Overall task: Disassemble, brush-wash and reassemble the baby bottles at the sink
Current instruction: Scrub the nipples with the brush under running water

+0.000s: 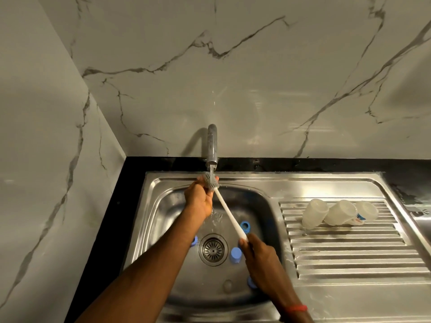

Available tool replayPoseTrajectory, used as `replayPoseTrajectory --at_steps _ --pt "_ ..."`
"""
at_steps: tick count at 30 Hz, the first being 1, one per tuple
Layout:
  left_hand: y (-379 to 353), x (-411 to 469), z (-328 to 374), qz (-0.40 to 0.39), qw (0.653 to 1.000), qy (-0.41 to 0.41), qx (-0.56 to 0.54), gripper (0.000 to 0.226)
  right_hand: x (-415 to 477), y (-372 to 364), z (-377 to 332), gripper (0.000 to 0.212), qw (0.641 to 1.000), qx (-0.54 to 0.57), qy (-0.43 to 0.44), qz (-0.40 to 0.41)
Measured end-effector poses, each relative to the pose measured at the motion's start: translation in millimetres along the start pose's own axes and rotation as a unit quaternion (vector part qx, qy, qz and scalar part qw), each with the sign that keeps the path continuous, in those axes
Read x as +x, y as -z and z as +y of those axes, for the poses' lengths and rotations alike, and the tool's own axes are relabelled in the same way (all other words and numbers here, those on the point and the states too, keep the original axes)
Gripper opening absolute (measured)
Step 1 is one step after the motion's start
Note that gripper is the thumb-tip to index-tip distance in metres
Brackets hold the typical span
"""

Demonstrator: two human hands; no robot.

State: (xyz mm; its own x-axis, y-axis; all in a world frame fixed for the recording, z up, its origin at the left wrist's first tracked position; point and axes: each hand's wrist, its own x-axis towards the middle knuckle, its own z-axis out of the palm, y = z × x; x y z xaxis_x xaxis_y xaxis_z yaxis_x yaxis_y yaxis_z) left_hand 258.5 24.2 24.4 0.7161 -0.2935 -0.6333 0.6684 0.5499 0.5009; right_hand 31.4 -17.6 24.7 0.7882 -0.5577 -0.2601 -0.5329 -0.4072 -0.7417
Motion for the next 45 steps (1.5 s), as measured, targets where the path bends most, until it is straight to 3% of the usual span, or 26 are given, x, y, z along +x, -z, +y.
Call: replayPoseTrajectory --at_steps 3,8,11,16,24,33,38,45 --pt "13.3 6.1 3.9 0.011 1.0 0.015 0.018 0.012 -2.4 5.5 7.8 0.03 0.999 0.025 -0.027 -0.026" --pt "22.0 4.9 -11.6 -0.041 0.991 0.063 0.114 0.024 16.8 0.2 -5.7 0.035 1.0 0.007 -0.02 0.002" --pt "18.8 4.5 -10.1 -0.022 0.989 0.056 0.136 0.022 18.3 -0.8 -12.2 0.039 0.999 0.032 -0.029 0.002" --pt "16.7 7.3 5.1 -0.013 0.99 0.055 0.131 0.024 -3.7 3.8 3.3 0.039 0.998 0.039 -0.036 -0.037" --pt "15.0 3.0 -8.0 -0.041 0.99 0.107 0.085 0.034 18.1 5.7 -2.9 0.04 0.995 0.09 -0.038 -0.01" --pt "24.7 2.7 0.7 -0.057 0.996 0.038 0.063 0.009 -0.9 22.8 12.7 0.03 0.999 0.032 -0.003 -0.011" --pt "24.7 -4.4 -7.7 -0.075 0.995 0.015 0.067 0.011 7.7 18.1 2.0 0.03 0.998 -0.048 0.027 0.026" --pt "14.0 -3.5 7.2 -0.078 0.996 -0.009 0.047 0.015 -8.3 16.5 3.6 0.027 0.999 -0.029 0.038 0.002"
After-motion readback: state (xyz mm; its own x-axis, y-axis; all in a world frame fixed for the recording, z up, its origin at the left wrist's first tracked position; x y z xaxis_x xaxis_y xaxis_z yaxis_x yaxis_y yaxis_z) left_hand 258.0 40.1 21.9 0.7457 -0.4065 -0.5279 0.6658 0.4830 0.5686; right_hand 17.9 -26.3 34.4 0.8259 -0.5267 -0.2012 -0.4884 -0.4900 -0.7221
